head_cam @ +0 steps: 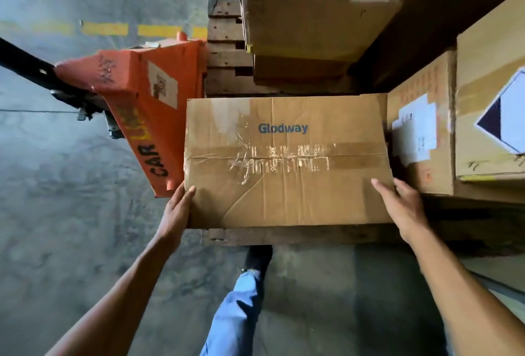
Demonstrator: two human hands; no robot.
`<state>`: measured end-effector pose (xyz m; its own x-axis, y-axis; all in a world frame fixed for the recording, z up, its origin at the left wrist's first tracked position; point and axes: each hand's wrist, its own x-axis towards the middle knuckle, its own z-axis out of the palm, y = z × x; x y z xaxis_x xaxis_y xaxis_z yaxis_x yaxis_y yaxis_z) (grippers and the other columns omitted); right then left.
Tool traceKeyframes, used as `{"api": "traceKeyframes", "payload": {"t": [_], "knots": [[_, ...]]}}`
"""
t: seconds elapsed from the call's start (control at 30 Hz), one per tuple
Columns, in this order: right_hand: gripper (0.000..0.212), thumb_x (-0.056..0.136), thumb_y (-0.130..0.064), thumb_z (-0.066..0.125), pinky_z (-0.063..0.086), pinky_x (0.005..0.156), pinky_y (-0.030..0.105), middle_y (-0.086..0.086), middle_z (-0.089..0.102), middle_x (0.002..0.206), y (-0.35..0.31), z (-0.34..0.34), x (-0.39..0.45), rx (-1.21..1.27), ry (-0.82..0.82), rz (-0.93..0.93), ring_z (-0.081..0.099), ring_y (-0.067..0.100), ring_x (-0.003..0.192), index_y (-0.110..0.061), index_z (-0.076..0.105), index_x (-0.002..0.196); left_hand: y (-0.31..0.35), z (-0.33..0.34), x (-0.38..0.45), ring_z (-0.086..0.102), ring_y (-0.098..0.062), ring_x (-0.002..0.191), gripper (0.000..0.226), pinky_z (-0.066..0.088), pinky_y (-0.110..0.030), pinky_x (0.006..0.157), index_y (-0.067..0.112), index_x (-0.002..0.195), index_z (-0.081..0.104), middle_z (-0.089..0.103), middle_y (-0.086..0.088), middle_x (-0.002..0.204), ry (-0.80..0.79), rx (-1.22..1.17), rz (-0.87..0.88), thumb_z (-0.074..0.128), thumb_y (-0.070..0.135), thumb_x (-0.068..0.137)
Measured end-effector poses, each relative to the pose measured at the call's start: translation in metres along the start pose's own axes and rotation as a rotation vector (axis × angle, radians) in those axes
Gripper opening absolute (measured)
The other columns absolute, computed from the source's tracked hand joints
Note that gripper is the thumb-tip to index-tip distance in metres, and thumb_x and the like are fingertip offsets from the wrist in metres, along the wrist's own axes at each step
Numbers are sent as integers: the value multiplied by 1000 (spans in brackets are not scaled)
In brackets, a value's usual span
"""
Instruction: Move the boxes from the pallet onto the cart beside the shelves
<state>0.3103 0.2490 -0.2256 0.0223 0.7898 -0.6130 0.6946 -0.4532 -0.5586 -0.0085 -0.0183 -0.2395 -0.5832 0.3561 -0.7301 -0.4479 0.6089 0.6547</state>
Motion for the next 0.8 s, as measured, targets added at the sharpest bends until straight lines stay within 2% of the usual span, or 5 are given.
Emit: {"api": "traceKeyframes", "payload": {"t": [0.1, 0.33, 0.4, 0.6, 0.8], "knots": [[54, 81, -38, 70, 42, 93, 30, 0, 60, 126, -14, -22, -19, 116, 34, -86, 55, 16, 113, -21, 56, 131, 28, -22, -4, 46, -21, 129, 45, 37, -48, 110, 36, 139, 48, 49, 2, 143, -36, -29, 36, 52, 40, 94], [47, 69, -59, 69, 43, 104, 47, -6, 59, 129, -54, -66, -82, 218, -175, -199, 55, 17, 118, -50, 58, 115, 106, -57, -64, 59, -22, 109, 56, 51, -28, 76, 26, 146, 39, 55, -6, 134, -68, -41, 166, 56, 30, 93], [77, 59, -67, 73, 42, 105, 42, -4, 58, 132, -65, -79, -108, 288, -179, -252, 55, 15, 119, -39, 55, 128, 122, -65, -96, 59, -18, 103, 54, 48, -27, 78, 26, 145, 40, 54, -3, 129, -40, -90, 243, 56, 27, 94], [90, 59, -71, 71, 41, 105, 38, -7, 48, 141, -102, -146, -215, 402, -149, -574, 49, 10, 124, -41, 42, 139, 158, -104, -206, 57, -18, 115, 49, 46, -31, 98, 31, 136, 50, 53, 2, 134, 55, -291, 590, 61, 17, 91], [51, 92, -21, 58, 44, 90, 9, -15, 58, 126, -95, -253, -346, 462, 76, -1009, 55, -9, 111, -27, 44, 141, 181, -111, -335, 68, 0, 70, 40, 56, -16, 57, 29, 131, 57, 73, 12, 101, -32, -413, 915, 54, 13, 95]]}}
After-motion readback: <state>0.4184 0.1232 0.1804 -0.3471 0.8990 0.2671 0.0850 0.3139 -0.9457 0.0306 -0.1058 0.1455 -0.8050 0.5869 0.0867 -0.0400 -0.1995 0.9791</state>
